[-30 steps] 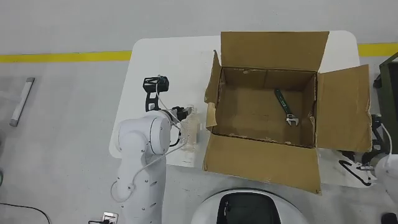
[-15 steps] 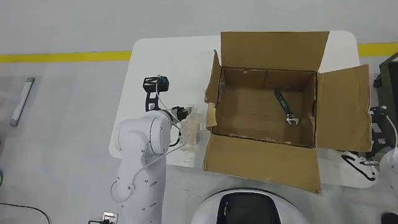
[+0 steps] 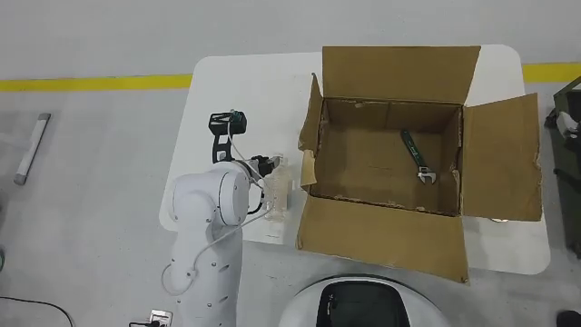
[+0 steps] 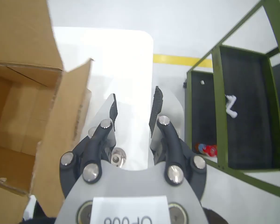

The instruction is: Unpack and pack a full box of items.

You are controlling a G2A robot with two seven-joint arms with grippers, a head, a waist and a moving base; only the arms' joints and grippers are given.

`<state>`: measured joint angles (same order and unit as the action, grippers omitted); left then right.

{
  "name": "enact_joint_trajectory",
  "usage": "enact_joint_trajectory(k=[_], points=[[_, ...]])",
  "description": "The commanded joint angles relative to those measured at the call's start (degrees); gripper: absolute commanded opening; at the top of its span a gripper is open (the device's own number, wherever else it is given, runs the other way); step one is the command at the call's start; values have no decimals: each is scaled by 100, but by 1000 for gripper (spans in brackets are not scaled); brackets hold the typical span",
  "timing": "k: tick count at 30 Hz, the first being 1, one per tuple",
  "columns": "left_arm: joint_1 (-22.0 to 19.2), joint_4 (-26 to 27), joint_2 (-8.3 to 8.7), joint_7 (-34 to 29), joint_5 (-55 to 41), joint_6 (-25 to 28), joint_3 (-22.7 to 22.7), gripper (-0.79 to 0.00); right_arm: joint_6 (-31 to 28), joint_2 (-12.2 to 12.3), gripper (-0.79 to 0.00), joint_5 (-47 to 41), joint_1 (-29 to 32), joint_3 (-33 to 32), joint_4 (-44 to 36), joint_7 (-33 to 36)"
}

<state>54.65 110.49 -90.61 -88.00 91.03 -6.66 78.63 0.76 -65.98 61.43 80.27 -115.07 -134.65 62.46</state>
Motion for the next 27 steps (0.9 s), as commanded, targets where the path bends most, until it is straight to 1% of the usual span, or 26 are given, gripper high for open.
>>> enact_joint_trajectory(k=[1, 3, 5, 8, 10, 12, 15, 19, 23, 25, 27], points=[[0, 0, 0, 0, 0, 0, 0, 0, -170, 29, -680, -26, -287, 393, 0, 44], [0, 0, 0, 0, 0, 0, 0, 0, -288, 52, -785, -9, -521, 837, 0, 163], [0, 0, 0, 0, 0, 0, 0, 0, -305, 63, -785, 34, -733, 1283, 0, 273], [0, 0, 0, 0, 0, 0, 0, 0, -400, 76, -785, 327, -1028, 2016, 235, 537], [0, 0, 0, 0, 0, 0, 0, 0, -484, 86, -785, 816, -1287, 2529, 432, 828], [0, 0, 0, 0, 0, 0, 0, 0, -457, 69, -785, 1093, -1550, 3049, 677, 996], [0, 0, 0, 0, 0, 0, 0, 0, -475, 42, -785, 1641, -1958, 3666, 1136, 1297], [0, 0, 0, 0, 0, 0, 0, 0, -224, -47, -785, 2011, -2522, 4371, 1768, 1750], [0, 0, 0, 0, 0, 0, 0, 0, 294, -193, -785, 2130, -3063, 5006, 2405, 2237], [0, 0, 0, 0, 0, 0, 0, 0, 555, -276, -785, 2197, -3372, 5287, 2590, 2453], [0, 0, 0, 0, 0, 0, 0, 0, 555, -276, -785, 2197, -3372, 5287, 2590, 2453]])
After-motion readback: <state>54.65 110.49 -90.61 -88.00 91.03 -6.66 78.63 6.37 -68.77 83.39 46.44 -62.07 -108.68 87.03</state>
